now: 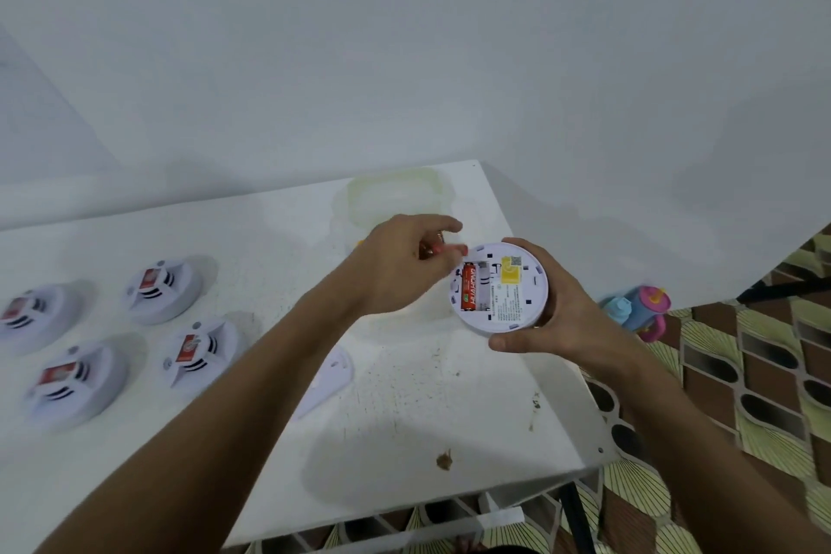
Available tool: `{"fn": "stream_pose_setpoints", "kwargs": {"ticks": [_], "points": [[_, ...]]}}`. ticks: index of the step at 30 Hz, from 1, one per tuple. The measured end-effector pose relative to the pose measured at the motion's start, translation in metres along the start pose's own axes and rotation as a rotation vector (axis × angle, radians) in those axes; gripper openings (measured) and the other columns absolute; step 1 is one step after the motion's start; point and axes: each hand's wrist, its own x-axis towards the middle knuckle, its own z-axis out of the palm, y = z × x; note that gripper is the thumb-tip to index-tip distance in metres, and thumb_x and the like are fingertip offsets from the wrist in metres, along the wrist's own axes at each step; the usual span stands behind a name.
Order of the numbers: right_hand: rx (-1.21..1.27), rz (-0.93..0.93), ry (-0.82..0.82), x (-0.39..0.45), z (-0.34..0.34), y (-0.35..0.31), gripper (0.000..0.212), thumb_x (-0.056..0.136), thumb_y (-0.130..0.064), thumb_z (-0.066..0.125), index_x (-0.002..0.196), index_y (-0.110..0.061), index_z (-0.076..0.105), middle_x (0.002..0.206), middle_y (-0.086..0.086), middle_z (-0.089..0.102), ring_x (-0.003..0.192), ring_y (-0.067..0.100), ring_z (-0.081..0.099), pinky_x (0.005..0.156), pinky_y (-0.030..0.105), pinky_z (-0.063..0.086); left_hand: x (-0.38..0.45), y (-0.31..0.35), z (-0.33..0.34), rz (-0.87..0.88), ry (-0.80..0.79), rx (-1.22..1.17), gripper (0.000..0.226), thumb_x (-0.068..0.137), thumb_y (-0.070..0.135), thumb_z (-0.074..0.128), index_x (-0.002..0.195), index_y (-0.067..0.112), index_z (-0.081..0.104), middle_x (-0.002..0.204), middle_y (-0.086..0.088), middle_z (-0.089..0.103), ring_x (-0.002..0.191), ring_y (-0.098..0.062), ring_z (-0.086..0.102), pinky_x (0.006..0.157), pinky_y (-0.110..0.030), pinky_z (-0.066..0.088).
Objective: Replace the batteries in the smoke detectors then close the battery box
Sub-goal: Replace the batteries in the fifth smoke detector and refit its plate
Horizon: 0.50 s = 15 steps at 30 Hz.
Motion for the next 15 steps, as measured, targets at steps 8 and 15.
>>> {"fn": "stream_pose_setpoints", "kwargs": {"ticks": [8,15], "points": [[0.067,-0.056,-0.171,0.017,0.030,-0.016,0.098,0.060,0.006,0.089,0.141,-0.023,0.041,0.130,-0.004,0.059,0.123,0.018,0.057,0.089,0.027,0.054,-0.025,-0.007,-0.021,-0.064,0.094,-0.026,0.023,0.076,0.035,0.079,0.081,0.017,0.065,0.064,-0.004,0.069,0.049,-0.004,0.054,0.052,-0.024,0.047],[0.100,-0.064,-0.286,0.025,0.057,-0.020,0.098,0.061,0.007,0.088,0.141,-0.025,0.042,0.130,-0.003,0.060,0.122,0.020,0.059,0.088,0.029,0.055,-0.054,-0.020,-0.018,-0.044,0.276,0.160,0.032,0.080,0.039,0.075,0.107,0.022,0.071,0.078,0.017,0.062,0.074,-0.006,0.059,0.064,-0.009,0.042]]}}
